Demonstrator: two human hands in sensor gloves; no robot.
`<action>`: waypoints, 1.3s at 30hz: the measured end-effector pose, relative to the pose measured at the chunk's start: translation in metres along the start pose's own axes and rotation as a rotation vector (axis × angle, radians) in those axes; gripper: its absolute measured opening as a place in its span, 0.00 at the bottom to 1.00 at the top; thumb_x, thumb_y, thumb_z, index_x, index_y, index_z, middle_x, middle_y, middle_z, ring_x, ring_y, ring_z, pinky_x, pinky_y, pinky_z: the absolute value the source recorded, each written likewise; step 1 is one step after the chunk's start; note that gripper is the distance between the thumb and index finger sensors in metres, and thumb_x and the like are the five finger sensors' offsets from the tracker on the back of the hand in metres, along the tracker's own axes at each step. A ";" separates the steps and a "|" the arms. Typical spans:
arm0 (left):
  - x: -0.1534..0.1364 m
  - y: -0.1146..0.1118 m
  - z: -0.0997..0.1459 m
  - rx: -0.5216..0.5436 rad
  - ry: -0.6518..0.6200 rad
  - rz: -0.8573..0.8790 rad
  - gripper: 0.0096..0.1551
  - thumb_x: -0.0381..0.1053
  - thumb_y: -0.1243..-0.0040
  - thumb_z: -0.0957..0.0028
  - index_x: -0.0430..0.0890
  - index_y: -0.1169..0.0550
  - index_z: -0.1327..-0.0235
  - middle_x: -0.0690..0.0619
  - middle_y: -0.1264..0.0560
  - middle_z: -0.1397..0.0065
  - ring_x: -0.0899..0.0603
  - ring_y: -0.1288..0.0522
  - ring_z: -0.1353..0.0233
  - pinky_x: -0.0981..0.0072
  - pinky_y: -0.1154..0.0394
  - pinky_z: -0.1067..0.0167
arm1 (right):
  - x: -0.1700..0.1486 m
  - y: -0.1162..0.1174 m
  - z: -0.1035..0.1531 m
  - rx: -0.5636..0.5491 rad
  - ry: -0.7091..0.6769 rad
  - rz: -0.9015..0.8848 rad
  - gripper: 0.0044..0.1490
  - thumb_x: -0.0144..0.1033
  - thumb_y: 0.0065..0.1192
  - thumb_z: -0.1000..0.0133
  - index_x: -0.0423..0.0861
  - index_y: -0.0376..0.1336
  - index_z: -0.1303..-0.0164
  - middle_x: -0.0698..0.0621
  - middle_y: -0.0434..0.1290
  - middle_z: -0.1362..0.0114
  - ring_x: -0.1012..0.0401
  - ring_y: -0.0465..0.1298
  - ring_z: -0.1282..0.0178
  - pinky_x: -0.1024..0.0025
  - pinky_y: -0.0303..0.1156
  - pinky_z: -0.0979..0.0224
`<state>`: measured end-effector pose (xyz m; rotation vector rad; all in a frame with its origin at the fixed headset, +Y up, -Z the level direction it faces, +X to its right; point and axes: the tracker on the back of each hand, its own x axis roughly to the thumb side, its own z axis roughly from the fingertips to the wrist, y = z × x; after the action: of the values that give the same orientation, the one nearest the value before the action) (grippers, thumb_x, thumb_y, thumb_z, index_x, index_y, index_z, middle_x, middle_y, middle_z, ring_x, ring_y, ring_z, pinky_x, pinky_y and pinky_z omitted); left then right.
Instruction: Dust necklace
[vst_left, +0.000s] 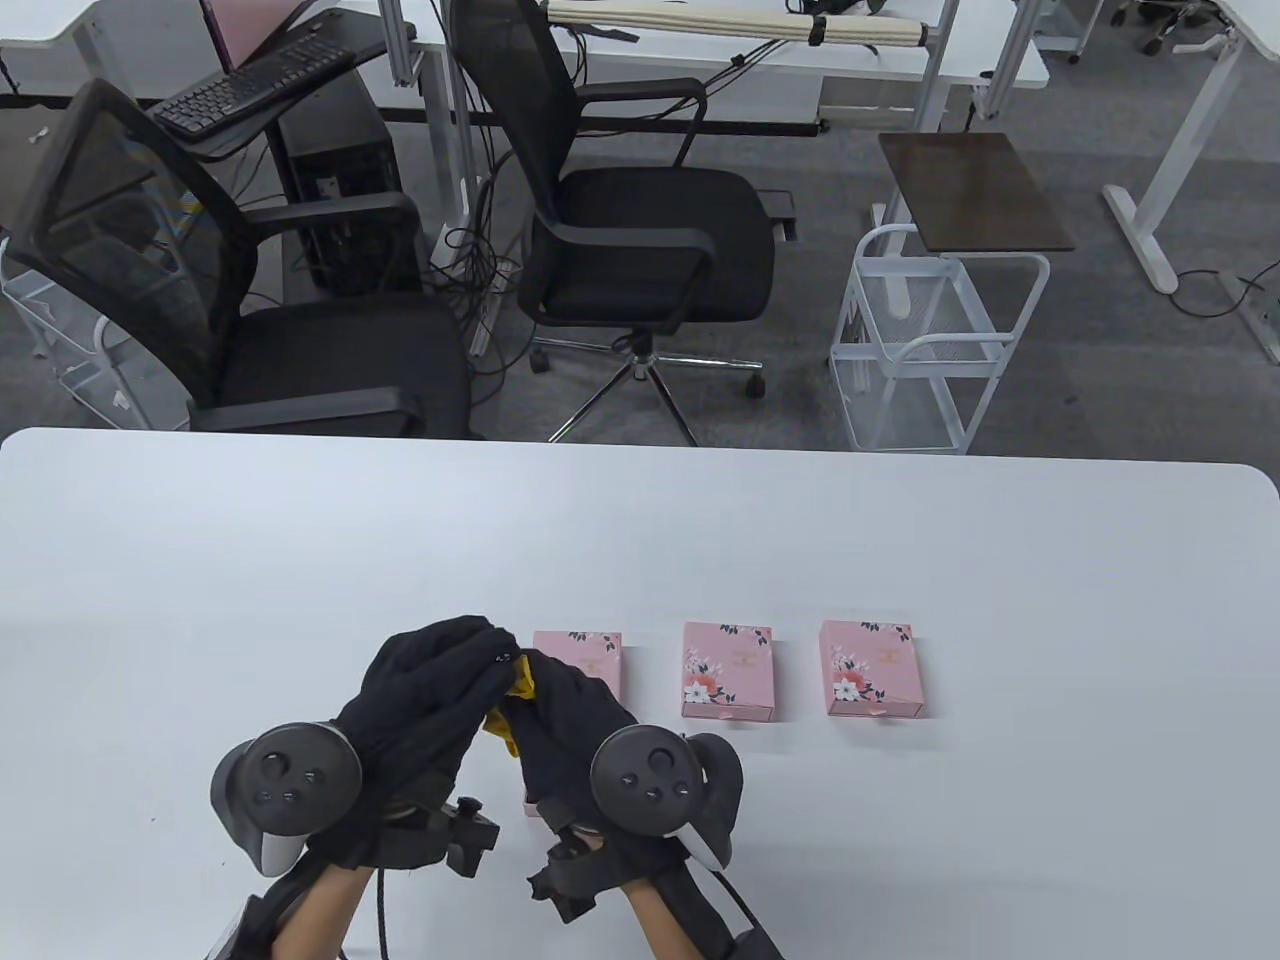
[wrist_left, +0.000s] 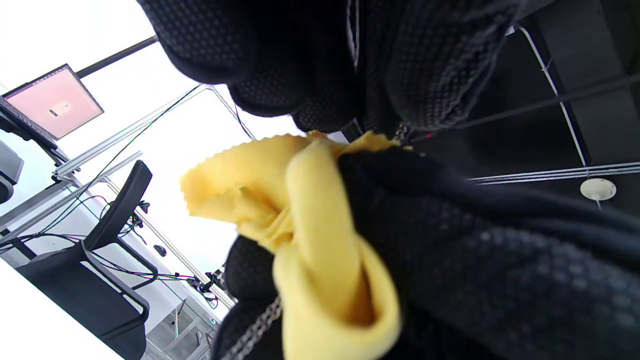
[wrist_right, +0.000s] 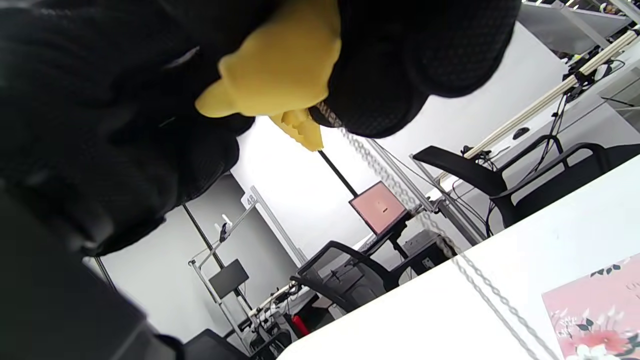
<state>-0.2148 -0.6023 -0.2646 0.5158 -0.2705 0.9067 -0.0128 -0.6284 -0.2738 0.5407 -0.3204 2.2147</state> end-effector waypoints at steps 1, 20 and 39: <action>0.000 0.000 0.000 0.000 -0.001 0.002 0.18 0.58 0.29 0.43 0.56 0.13 0.42 0.51 0.19 0.31 0.43 0.23 0.34 0.52 0.23 0.40 | 0.000 0.000 0.001 -0.020 0.006 0.018 0.28 0.38 0.55 0.30 0.37 0.63 0.24 0.32 0.73 0.31 0.41 0.77 0.41 0.47 0.73 0.36; 0.001 -0.001 0.000 -0.028 -0.027 0.050 0.19 0.58 0.29 0.43 0.56 0.13 0.42 0.51 0.18 0.32 0.43 0.22 0.36 0.53 0.22 0.41 | -0.014 0.007 0.011 -0.021 0.056 0.008 0.27 0.40 0.57 0.31 0.39 0.63 0.26 0.36 0.76 0.33 0.43 0.79 0.43 0.48 0.74 0.37; 0.000 0.000 -0.001 -0.046 -0.030 0.059 0.19 0.59 0.29 0.42 0.56 0.13 0.42 0.52 0.17 0.32 0.43 0.22 0.35 0.52 0.22 0.41 | -0.032 0.023 0.027 -0.075 0.040 0.051 0.27 0.42 0.57 0.31 0.39 0.63 0.27 0.39 0.78 0.38 0.46 0.81 0.47 0.51 0.76 0.39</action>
<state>-0.2142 -0.6016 -0.2654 0.4806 -0.3343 0.9486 -0.0047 -0.6751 -0.2664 0.4518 -0.3985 2.2494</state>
